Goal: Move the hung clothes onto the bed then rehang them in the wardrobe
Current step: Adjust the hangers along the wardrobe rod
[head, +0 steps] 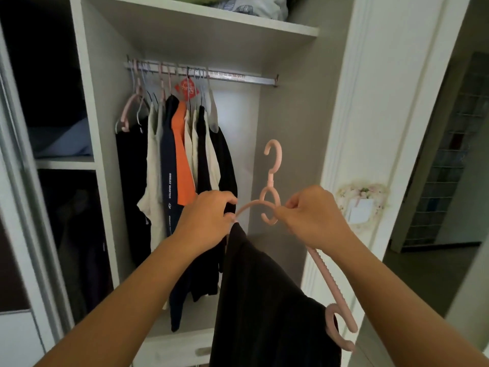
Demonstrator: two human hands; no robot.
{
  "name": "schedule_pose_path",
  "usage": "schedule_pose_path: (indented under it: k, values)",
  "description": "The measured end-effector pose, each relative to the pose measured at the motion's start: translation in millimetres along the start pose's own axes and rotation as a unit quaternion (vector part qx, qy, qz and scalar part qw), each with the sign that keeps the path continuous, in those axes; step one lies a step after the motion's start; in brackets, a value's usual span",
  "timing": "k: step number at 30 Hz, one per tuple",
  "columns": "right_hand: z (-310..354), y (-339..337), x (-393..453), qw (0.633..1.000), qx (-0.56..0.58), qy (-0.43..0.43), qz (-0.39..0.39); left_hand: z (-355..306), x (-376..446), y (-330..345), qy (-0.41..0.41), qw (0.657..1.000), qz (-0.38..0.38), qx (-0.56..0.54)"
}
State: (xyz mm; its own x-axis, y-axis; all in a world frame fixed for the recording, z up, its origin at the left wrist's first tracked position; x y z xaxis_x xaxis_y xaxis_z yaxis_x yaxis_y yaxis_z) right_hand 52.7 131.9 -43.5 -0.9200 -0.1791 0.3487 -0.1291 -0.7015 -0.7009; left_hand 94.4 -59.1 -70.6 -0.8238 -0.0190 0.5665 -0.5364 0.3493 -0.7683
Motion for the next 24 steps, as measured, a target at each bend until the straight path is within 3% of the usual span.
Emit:
schedule_pose_path:
  k: [15,24]
  values:
    - [27.4,33.8,203.9,0.994,0.025,-0.078,-0.067,78.7,156.9,46.2,0.015,0.990,-0.017,0.139]
    - [56.2,58.2,305.5,0.997,-0.014,-0.047,-0.056,120.6,240.6,56.2,0.120,0.952,-0.021,0.282]
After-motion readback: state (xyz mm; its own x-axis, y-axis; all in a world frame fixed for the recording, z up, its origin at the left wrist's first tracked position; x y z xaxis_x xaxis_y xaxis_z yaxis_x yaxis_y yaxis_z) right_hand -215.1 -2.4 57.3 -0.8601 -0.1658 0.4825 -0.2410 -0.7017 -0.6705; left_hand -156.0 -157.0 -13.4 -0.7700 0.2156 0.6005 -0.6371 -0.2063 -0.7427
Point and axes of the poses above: each hand's wrist, its own x-axis towards the middle knuckle, its own y-axis out of the palm, z = x × y, the point moved 1 cm from there along x, towards the middle knuckle, and after that the axes turned 7 degrees about y, right-handed, at the moved point
